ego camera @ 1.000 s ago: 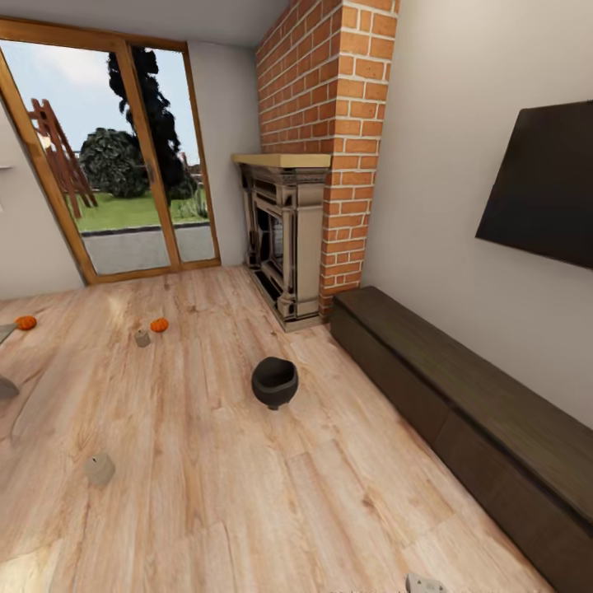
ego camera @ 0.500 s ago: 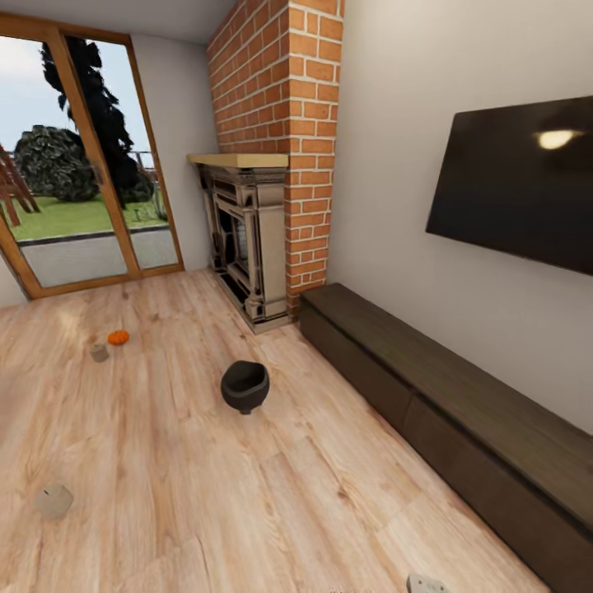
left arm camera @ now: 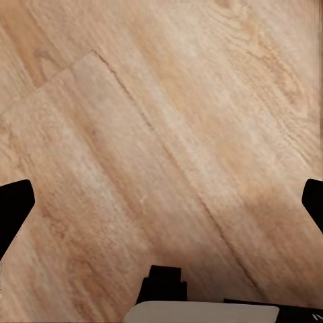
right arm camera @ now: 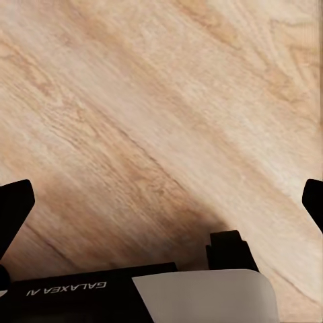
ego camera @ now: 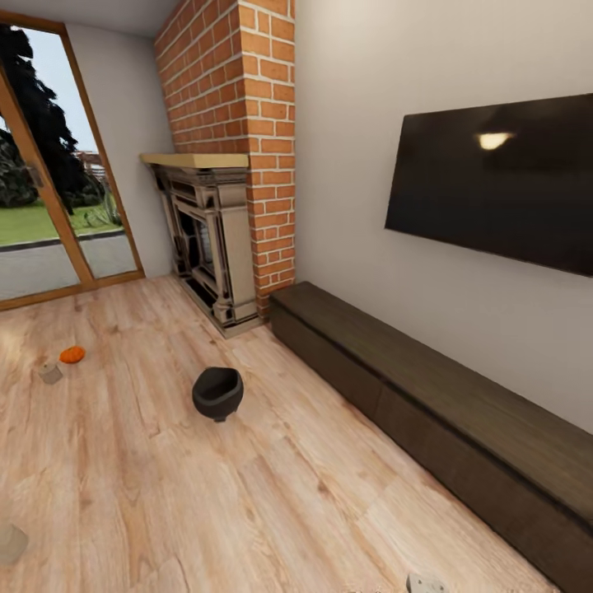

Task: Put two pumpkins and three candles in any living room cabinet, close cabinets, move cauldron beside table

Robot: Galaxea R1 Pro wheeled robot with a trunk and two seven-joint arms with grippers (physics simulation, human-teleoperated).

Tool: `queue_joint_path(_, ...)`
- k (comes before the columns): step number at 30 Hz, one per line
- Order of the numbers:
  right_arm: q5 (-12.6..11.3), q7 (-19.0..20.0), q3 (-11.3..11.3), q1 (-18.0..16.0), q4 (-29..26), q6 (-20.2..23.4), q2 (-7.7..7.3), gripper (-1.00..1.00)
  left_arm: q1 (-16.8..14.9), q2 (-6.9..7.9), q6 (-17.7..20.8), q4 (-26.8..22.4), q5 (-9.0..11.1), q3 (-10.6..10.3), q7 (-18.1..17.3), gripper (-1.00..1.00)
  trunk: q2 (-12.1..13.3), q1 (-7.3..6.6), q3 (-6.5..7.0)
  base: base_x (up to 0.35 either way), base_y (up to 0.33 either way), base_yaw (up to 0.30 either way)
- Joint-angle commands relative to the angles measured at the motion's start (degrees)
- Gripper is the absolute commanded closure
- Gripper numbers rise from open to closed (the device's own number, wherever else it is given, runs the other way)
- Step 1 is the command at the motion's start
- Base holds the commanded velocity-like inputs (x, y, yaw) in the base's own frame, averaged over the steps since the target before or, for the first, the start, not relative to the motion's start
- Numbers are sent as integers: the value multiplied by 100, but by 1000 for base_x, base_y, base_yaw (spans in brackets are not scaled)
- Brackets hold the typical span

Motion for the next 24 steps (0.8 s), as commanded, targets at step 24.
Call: queue_joint_path(24,-22,7,-47,-2,-11,16,5,-100,-2,-1,-15,0,1,3,14,-100,-3,0,-5,0,49,-284)
